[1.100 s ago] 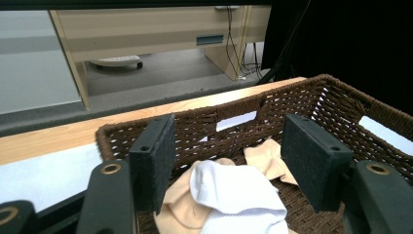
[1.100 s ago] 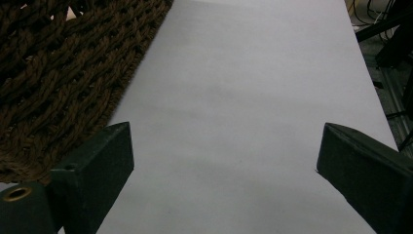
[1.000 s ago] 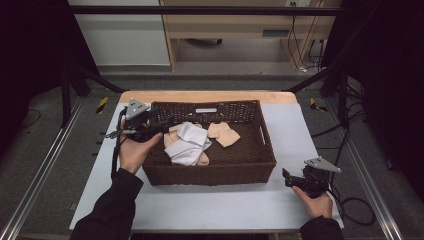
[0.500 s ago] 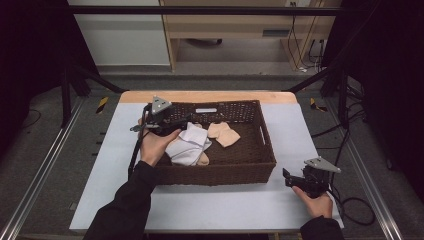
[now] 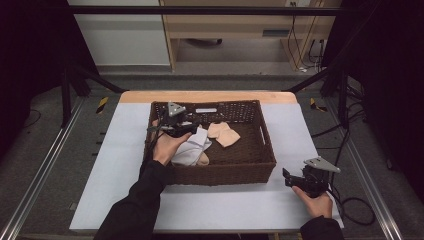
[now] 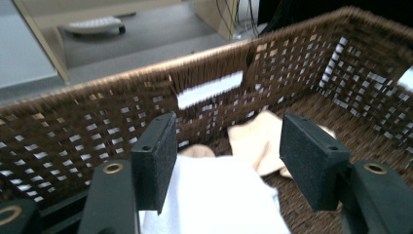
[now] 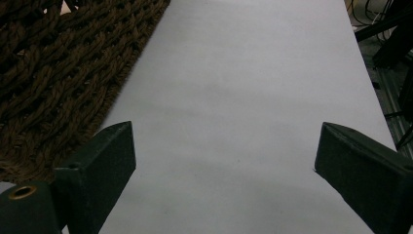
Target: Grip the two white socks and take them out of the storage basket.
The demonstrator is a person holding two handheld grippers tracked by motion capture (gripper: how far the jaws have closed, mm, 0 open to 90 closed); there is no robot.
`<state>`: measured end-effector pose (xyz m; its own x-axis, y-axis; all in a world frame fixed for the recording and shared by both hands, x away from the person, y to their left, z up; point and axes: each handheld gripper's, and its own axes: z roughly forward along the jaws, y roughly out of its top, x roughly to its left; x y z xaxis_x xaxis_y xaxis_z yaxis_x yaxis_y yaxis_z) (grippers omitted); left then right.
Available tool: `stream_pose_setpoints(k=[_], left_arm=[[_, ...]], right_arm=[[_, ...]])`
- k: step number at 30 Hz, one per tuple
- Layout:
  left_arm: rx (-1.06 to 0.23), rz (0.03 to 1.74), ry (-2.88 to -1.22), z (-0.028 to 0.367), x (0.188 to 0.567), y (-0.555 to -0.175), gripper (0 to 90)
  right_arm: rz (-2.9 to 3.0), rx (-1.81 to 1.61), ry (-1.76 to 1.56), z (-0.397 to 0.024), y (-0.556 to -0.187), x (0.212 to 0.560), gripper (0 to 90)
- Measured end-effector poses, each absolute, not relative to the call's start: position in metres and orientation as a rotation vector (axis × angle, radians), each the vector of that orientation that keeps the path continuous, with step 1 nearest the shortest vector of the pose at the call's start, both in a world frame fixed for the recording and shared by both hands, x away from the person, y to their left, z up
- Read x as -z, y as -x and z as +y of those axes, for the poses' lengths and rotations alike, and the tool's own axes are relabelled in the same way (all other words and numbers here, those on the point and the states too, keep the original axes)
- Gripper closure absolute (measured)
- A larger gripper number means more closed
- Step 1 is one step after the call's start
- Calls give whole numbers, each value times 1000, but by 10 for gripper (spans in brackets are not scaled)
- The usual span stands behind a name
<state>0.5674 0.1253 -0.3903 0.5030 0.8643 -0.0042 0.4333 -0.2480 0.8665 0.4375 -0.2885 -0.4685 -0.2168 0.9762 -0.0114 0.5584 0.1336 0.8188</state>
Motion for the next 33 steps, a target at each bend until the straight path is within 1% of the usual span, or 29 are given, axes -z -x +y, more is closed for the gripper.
stream_pose_setpoints(k=[5,7,9,12,18,21,23,31,33], left_arm=[[-616,1098,-1918,126,403,-574,392],[-602,1131,-1942,127,408,-577,394],[-609,1148,-1937,130,409,-579,393],[-607,1157,-2001,131,414,-581,379],[-570,1181,-2030,135,424,-589,309],[-554,1186,-2073,136,428,-591,298],[-558,1178,-2084,136,429,-591,319],[-457,1220,-2165,135,441,-593,360],[-447,1221,-2173,134,441,-593,396]], right_arm=[[1855,-943,-1470,-288,-438,469,84],[1865,-933,-1471,-287,-438,470,85],[1869,-930,-1468,-287,-438,470,85],[1876,-925,-1473,-286,-439,471,87],[1884,-916,-1465,-286,-439,472,90],[1881,-919,-1459,-286,-439,472,94],[1880,-916,-1465,-286,-439,471,94],[1879,-917,-1463,-286,-438,471,93],[1879,-914,-1460,-287,-439,471,94]])
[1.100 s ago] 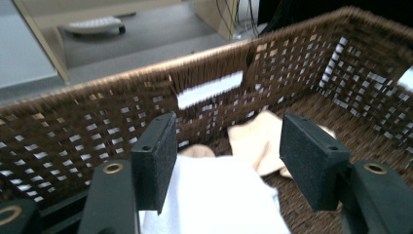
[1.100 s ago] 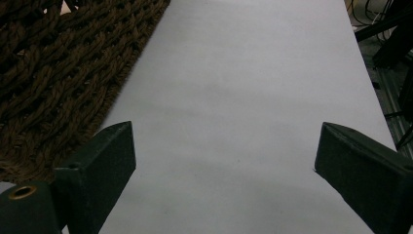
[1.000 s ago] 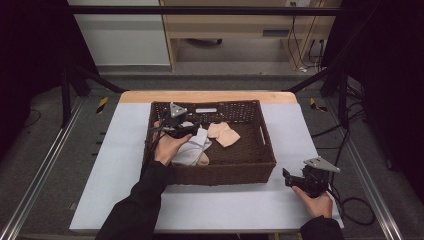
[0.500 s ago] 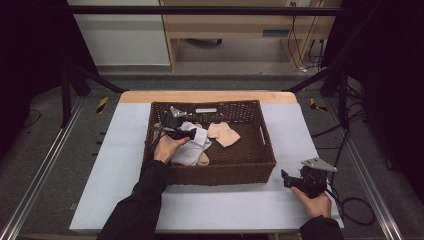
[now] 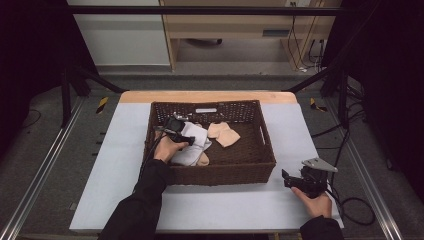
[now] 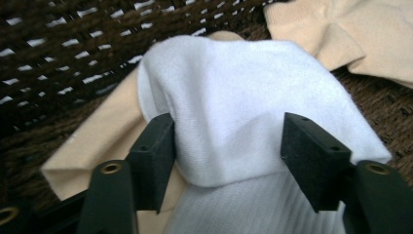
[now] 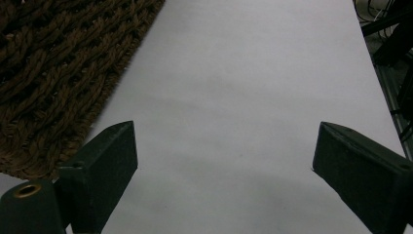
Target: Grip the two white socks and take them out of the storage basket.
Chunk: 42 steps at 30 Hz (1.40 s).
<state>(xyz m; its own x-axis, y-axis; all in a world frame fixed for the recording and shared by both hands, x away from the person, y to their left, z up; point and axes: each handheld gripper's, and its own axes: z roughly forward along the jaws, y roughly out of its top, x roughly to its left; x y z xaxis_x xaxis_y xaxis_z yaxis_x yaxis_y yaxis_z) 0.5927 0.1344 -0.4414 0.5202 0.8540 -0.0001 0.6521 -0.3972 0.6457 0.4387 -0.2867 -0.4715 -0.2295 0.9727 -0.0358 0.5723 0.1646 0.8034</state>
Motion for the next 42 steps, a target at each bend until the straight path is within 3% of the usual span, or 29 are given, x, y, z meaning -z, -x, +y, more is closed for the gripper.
stream_pose_setpoints(k=[15,42], left_arm=[[-401,1224,-2227,133,437,-589,779],[-597,954,-1739,160,350,-537,804]], right_arm=[[1872,-922,-1462,-288,-437,470,98],[1855,-933,-1463,-290,-437,468,99]])
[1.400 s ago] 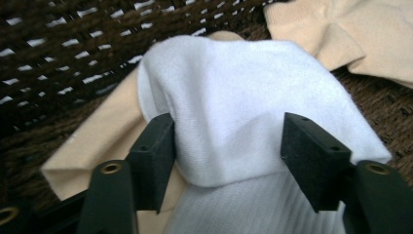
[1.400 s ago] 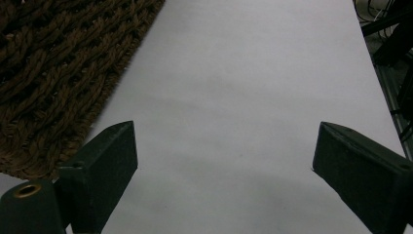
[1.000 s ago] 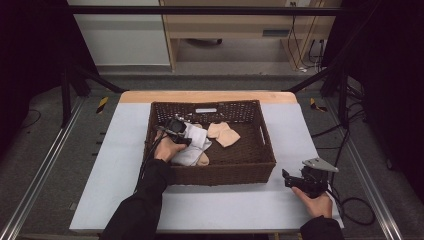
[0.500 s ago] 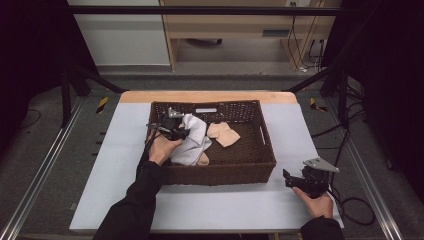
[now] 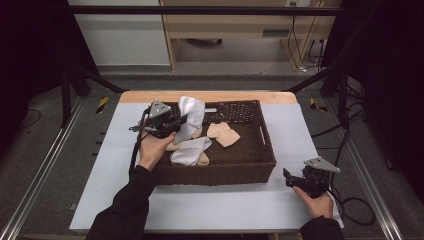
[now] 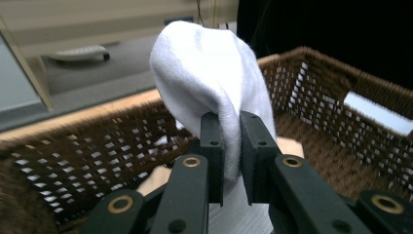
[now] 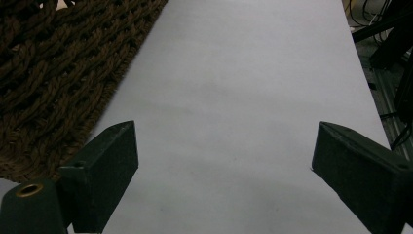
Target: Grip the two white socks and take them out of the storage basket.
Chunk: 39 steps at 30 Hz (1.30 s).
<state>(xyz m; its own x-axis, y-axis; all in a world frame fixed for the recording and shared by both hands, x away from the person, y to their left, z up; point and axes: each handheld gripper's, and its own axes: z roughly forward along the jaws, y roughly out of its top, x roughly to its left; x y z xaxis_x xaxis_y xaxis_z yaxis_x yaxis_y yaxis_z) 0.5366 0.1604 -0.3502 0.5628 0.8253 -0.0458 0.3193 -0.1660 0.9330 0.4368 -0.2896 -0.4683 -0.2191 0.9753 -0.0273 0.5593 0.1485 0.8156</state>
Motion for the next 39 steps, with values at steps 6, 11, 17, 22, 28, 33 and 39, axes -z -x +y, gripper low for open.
stream_pose_setpoints(k=[6,11,17,22,28,33,39], left_arm=[[-621,932,-1642,170,330,-525,804],[-622,910,-1603,178,315,-515,804],[-638,909,-1574,190,303,-506,804],[-651,920,-1553,203,298,-497,804],[-668,928,-1530,227,293,-488,804],[-688,959,-1511,248,293,-481,804],[-706,997,-1496,272,297,-471,804]], right_arm=[[1834,-958,-1463,-290,-436,467,99],[1832,-955,-1466,-290,-437,467,99],[1825,-957,-1462,-291,-437,467,99],[1820,-962,-1464,-291,-437,467,99],[1820,-958,-1462,-291,-437,467,99],[1823,-955,-1462,-290,-437,467,99],[1820,-956,-1460,-291,-437,467,99]])
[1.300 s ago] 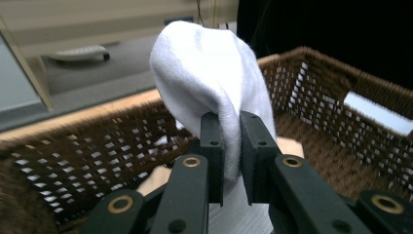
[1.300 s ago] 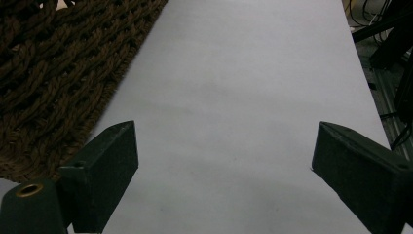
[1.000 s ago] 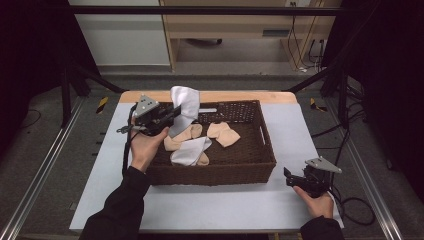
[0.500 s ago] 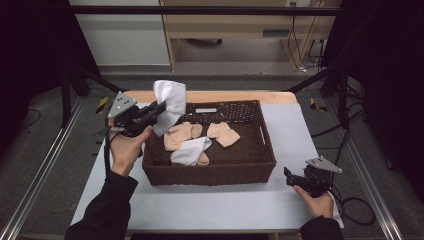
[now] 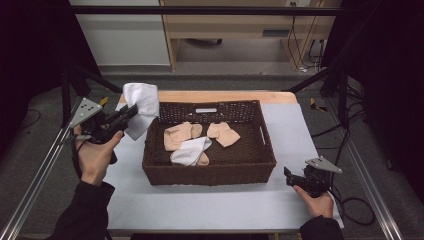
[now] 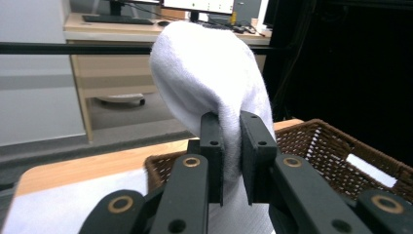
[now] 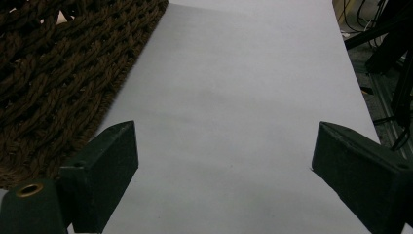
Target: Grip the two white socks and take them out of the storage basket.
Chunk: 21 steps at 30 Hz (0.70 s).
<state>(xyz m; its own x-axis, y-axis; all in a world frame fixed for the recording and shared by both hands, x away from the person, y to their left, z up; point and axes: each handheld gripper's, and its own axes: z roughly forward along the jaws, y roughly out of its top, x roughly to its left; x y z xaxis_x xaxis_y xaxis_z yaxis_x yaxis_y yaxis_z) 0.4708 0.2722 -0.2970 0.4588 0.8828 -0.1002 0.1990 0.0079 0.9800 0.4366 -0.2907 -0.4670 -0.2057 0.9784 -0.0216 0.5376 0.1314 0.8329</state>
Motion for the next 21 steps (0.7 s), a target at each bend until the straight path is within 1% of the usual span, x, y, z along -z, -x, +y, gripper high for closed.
stream_pose_setpoints(k=[5,9,21], left_arm=[[-739,1042,-1501,289,307,-463,804],[-738,1080,-1498,302,320,-458,803],[-699,1214,-1563,328,381,-453,804]], right_arm=[[1823,-953,-1461,-290,-437,467,99],[1822,-950,-1458,-290,-436,467,99],[1833,-940,-1455,-289,-437,468,99]])
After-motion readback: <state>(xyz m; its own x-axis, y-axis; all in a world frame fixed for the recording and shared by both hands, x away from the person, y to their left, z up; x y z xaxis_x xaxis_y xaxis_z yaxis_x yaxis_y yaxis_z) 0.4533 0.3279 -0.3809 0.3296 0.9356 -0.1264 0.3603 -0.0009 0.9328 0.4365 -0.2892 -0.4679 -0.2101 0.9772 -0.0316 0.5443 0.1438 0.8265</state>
